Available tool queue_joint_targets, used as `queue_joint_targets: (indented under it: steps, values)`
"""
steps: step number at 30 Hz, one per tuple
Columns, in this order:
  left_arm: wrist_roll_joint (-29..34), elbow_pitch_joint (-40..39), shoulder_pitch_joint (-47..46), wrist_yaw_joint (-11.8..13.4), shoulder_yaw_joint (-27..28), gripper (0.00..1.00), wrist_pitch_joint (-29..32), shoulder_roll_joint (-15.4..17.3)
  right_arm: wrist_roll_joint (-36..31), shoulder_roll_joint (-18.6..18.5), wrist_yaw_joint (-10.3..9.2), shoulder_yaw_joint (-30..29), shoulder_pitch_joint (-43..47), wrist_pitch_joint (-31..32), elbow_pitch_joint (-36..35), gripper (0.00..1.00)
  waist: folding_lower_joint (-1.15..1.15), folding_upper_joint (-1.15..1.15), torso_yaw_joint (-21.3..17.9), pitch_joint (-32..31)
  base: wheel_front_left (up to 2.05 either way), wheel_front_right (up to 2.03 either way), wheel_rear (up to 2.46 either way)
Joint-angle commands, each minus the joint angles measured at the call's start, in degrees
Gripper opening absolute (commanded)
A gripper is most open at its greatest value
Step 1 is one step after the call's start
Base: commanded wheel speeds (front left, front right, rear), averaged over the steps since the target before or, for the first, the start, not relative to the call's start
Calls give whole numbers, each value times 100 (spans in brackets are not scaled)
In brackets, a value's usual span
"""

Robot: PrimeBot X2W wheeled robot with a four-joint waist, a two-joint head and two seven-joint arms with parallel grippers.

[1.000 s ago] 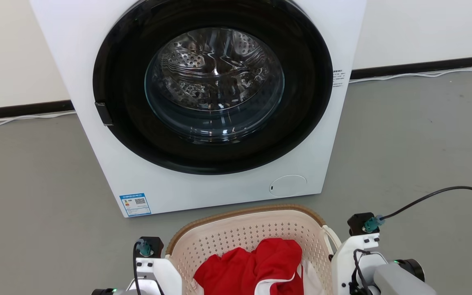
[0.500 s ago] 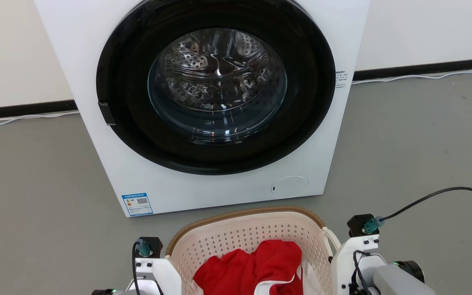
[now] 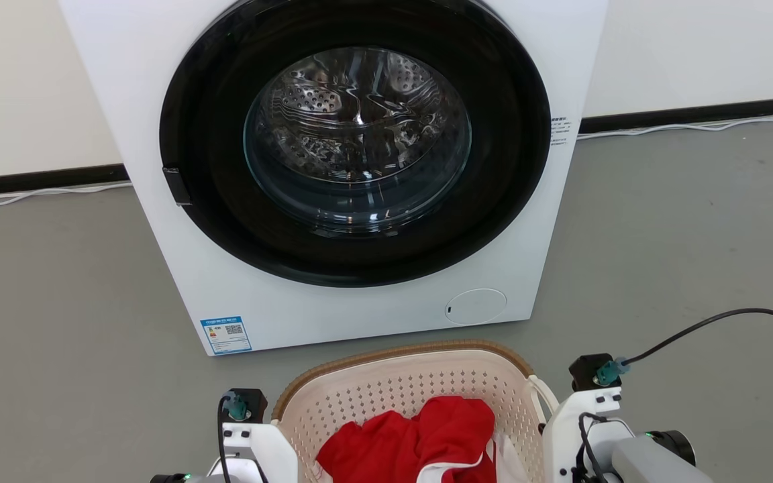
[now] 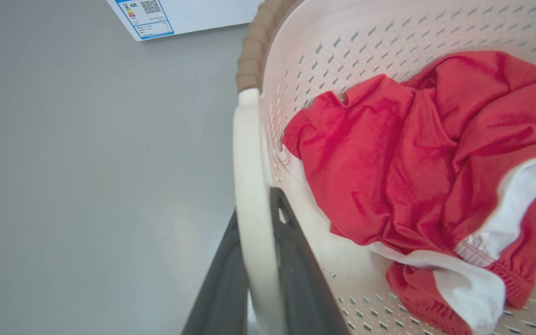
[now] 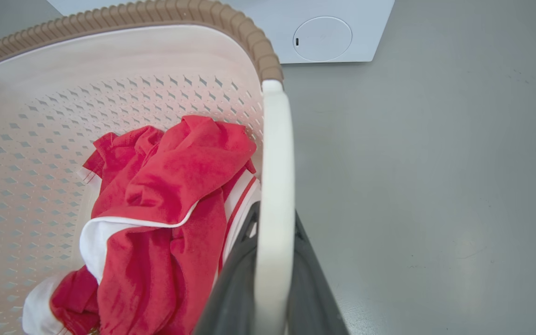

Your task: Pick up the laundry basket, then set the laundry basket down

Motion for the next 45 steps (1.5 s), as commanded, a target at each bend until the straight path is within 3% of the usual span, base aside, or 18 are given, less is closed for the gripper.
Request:
queue_joint_targets:
  steps: [1,17,30,45]
  values:
    - [-28,-55,-164,-57,52,0,-40,123,50,42,44,109,-198,-96,-112,0,0,0,-1,1,0,0,0]
    - [-51,-54,-213,15,18,0,-92,118,224,42,44,307,-265,-243,-123,0,0,0,-8,110,0,0,0]
    - [-5,-59,-515,162,-15,0,-436,90,247,42,44,420,-418,-741,-131,0,0,0,43,527,0,0,0]
    - [150,-152,-1602,727,-45,0,-1136,58,197,-180,44,471,-1100,-1627,-159,0,0,0,108,2353,0,0,0]
